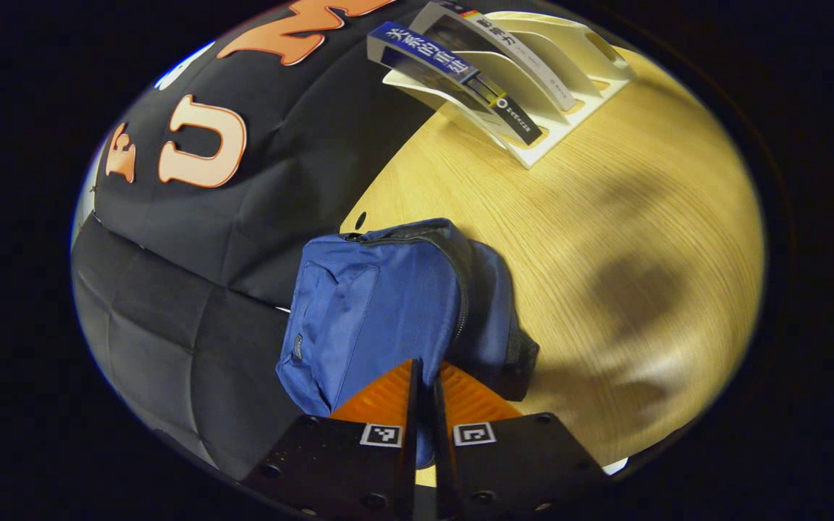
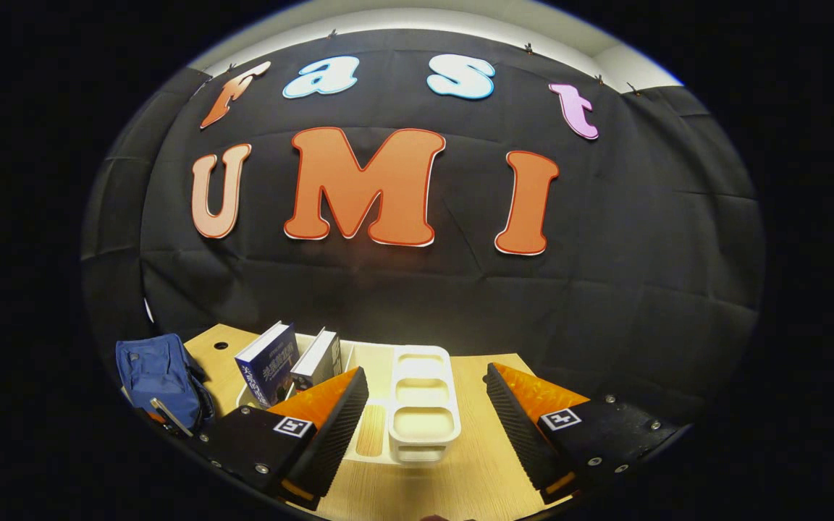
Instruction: Open the schoolbag, grab two books from the bookshelf and put them into the schoolbag.
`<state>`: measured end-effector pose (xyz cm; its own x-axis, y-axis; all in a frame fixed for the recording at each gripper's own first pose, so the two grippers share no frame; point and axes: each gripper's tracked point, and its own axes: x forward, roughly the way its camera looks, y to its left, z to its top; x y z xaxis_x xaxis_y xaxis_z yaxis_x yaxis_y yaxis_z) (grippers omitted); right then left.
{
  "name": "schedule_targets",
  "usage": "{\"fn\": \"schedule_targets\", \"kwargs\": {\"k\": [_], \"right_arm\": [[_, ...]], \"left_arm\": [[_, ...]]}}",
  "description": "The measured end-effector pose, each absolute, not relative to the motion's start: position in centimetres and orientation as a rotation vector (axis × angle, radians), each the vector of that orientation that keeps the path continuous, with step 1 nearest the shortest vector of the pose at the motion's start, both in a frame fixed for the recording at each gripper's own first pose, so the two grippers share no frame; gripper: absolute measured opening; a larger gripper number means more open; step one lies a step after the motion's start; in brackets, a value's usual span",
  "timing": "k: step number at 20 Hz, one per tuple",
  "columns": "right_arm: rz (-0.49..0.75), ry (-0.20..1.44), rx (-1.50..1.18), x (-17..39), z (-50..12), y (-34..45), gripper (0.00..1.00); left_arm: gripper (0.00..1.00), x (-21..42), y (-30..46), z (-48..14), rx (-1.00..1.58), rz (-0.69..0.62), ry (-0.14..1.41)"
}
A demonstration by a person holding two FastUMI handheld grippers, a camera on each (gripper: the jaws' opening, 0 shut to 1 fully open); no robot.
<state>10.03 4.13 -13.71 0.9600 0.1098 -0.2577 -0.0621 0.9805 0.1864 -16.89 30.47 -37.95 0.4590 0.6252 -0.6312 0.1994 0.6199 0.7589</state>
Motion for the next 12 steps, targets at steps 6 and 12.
{"fn": "schedule_targets", "kwargs": {"k": [6,12], "right_arm": [[0.151,0.294,0.193,9.8,-13.4,6.7,0.98],[0.301,0.323,0.171,10.2,-11.7,12.4,0.98]], "left_arm": [[0.05,-14.6,31.0,-33.3,0.701,0.313,1.08],[0.04,-12.4,32.7,-26.8,0.631,0.261,1.007]]}}
